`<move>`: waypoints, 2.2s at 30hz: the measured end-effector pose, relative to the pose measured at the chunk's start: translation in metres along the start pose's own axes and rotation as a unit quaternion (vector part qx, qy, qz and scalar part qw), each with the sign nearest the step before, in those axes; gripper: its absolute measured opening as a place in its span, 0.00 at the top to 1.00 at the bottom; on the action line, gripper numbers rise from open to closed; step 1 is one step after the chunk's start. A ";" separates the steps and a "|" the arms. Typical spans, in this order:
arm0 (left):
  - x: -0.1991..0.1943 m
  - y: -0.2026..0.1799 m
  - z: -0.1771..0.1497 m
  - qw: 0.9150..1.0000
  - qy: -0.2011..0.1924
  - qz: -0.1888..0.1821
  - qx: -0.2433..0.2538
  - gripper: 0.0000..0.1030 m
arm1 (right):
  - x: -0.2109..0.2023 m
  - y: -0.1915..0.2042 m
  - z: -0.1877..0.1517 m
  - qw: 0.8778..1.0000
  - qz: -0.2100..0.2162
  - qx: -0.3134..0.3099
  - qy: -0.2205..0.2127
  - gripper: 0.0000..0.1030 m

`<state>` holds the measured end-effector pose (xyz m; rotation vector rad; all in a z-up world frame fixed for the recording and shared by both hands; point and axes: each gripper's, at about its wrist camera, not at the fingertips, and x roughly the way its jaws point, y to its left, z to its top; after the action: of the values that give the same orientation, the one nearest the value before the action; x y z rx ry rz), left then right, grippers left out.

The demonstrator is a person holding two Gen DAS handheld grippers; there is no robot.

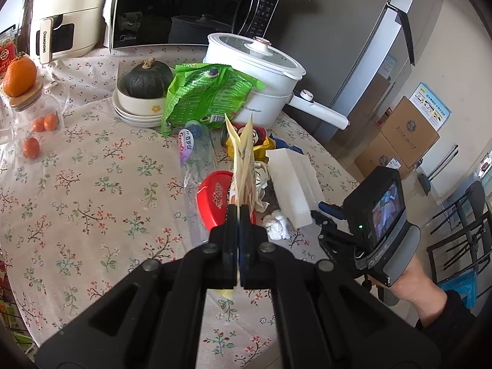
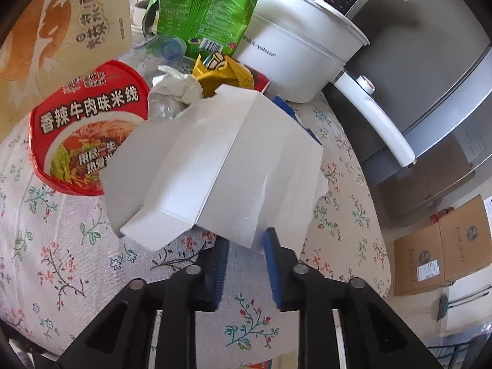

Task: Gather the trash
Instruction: 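Grasp the white paper sheet with the right tool and lift it, then carry the beige bag and white paper over the bin and open both tools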

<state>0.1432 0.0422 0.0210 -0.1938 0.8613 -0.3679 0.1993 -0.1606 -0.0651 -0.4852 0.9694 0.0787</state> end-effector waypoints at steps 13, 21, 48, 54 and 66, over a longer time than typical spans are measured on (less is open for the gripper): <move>-0.012 -0.007 0.002 1.000 -0.022 -0.017 0.001 0.99 | -0.068 -0.052 0.006 0.988 0.060 0.127 -0.058 0.97; -0.010 -0.027 0.001 0.999 -0.020 -0.043 0.012 0.99 | -0.101 -0.086 -0.022 0.971 0.118 0.192 -0.080 0.98; 0.046 -0.186 -0.076 0.974 0.083 -0.157 0.145 0.99 | -0.119 -0.171 -0.208 0.946 0.079 0.311 0.052 0.98; 0.060 -0.209 -0.092 0.968 0.102 -0.162 0.164 0.99 | -0.108 -0.179 -0.222 0.937 0.081 0.329 0.084 0.84; 0.091 -0.234 -0.112 0.962 0.122 -0.156 0.187 0.99 | -0.115 -0.190 -0.237 0.935 0.053 0.341 0.083 0.58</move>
<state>0.0561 -0.2107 -0.0414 0.0713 0.9873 -0.8543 0.0034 -0.4150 -0.0148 0.2060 1.1160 -0.2034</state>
